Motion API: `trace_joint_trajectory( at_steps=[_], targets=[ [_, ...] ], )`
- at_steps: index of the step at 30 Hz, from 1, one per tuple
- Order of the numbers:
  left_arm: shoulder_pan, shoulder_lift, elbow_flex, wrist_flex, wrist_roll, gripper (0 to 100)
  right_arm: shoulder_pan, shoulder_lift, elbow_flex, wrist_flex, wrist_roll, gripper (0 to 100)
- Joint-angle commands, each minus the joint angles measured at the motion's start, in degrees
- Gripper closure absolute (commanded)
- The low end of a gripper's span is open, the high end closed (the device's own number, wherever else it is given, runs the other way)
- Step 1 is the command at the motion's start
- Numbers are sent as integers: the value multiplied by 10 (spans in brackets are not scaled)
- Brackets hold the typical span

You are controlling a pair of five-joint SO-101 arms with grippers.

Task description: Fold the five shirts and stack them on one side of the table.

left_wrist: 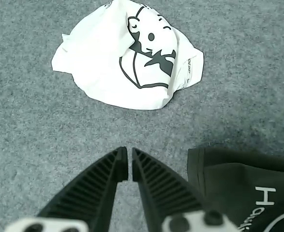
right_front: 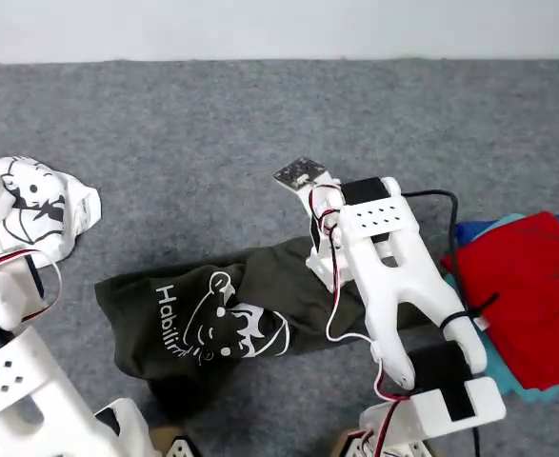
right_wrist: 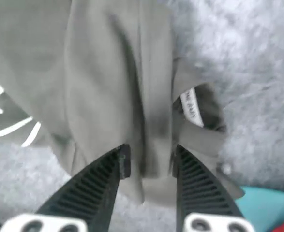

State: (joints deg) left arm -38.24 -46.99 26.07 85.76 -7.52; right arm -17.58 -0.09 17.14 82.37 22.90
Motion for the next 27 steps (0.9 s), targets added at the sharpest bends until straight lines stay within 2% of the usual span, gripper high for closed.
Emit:
trace_joint_trajectory(
  at_steps=[1,10,15,18,22,27],
  targets=[
    [-3,-1,-4,-4,4,986,-15,-5,6,16,-6,843],
    [-3,-1,-4,-4,4,986,-22,-4,96,-56,-6,849],
    [-3,-1,11,-7,4,986,-20,0,117,-89,9,965],
    [-3,-1,15,-7,4,986,-19,-5,117,-88,33,988],
    [-3,0,16,-8,4,986,-19,-36,73,-58,34,988],
    [-2,4,29,-46,4,986,-19,-124,-34,65,45,988]
  ],
)
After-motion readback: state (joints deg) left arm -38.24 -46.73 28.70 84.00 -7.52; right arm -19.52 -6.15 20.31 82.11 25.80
